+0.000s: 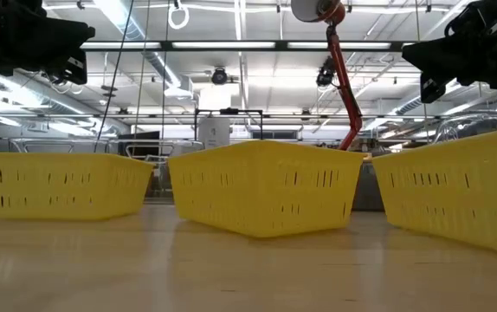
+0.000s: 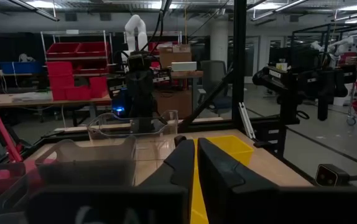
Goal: Stack baskets by color
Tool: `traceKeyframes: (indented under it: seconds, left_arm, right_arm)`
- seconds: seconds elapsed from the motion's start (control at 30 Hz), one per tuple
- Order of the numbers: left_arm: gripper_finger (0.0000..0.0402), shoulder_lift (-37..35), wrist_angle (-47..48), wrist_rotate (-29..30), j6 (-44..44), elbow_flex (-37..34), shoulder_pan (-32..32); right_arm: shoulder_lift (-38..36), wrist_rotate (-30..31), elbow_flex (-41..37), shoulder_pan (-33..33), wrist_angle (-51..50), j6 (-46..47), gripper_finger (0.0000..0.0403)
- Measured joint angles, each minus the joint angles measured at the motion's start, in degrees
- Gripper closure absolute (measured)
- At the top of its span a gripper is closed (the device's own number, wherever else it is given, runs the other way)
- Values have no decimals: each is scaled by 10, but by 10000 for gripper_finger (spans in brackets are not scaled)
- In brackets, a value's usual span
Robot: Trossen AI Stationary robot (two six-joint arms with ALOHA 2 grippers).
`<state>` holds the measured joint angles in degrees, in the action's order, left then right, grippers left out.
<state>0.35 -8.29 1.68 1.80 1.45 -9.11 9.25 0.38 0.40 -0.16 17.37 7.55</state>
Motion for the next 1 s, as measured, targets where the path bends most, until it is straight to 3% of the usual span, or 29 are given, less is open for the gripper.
traceKeyframes:
  seconds: [1.0]
  left_arm:
    - [367,0,0,0,0,0,0]
  right_arm:
    - [0,0,0,0,0,0,383]
